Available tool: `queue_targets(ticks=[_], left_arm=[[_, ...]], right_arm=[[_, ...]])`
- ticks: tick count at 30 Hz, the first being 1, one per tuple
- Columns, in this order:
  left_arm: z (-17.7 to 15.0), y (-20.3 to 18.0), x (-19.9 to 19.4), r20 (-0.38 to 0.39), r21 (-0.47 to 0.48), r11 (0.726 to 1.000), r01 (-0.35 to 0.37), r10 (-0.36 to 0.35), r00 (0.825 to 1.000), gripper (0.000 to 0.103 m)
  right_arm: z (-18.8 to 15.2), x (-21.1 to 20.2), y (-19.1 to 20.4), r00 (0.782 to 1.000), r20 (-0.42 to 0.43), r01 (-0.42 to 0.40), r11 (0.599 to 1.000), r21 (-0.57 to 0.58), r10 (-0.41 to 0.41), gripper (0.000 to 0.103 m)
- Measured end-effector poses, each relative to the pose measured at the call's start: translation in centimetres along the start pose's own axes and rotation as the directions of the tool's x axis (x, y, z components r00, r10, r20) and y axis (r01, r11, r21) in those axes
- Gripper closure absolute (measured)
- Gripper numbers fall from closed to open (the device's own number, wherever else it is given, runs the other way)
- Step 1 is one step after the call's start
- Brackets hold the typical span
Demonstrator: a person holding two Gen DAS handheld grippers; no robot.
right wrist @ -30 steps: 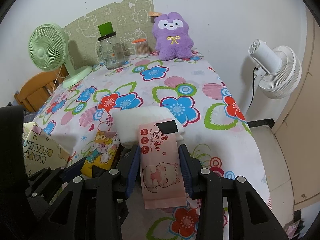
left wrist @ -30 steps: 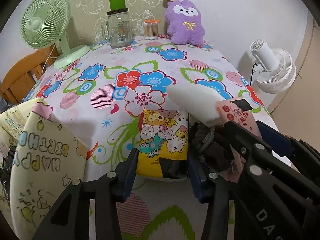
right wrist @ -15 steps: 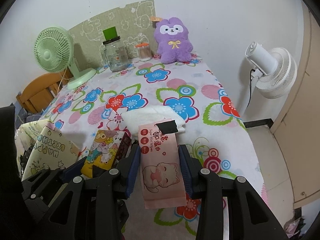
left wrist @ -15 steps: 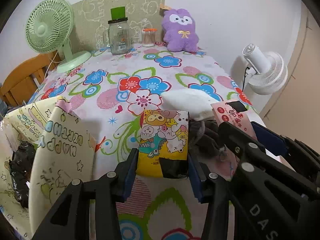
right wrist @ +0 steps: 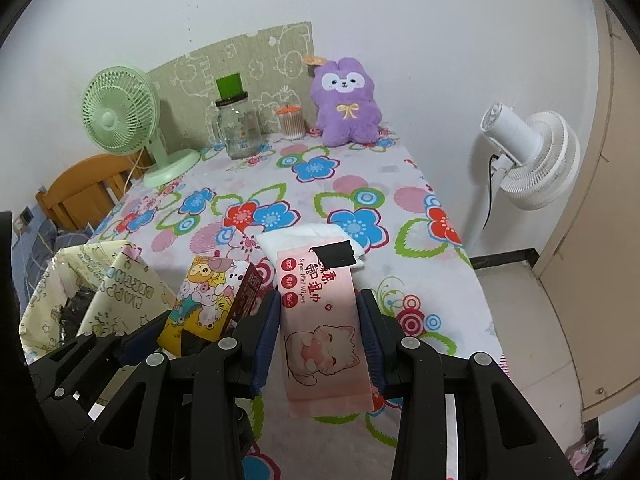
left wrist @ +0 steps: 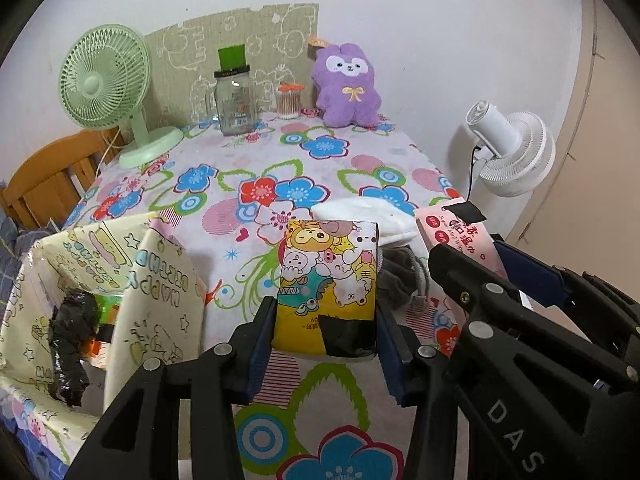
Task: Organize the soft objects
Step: 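Carry the tissue pack and wipes pack toward the fabric box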
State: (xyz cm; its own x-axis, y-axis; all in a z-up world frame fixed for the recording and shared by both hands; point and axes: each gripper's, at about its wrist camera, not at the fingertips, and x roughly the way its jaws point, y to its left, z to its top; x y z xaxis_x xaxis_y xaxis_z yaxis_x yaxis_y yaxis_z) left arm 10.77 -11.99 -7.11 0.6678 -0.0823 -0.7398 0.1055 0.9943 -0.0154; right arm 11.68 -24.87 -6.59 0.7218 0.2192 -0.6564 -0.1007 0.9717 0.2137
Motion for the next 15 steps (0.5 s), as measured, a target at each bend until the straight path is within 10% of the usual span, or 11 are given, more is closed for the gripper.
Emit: queue_targets(ticks=[15], left_arm=[[0.6, -0.3, -3.9, 0.069, 0.046, 0.999, 0.008, -0.011, 0.998, 0.054]], right_arm=[[0.8, -4.0, 0.7, 0.999, 0.047, 0.022, 0.999, -0.042, -0.020, 0.061]])
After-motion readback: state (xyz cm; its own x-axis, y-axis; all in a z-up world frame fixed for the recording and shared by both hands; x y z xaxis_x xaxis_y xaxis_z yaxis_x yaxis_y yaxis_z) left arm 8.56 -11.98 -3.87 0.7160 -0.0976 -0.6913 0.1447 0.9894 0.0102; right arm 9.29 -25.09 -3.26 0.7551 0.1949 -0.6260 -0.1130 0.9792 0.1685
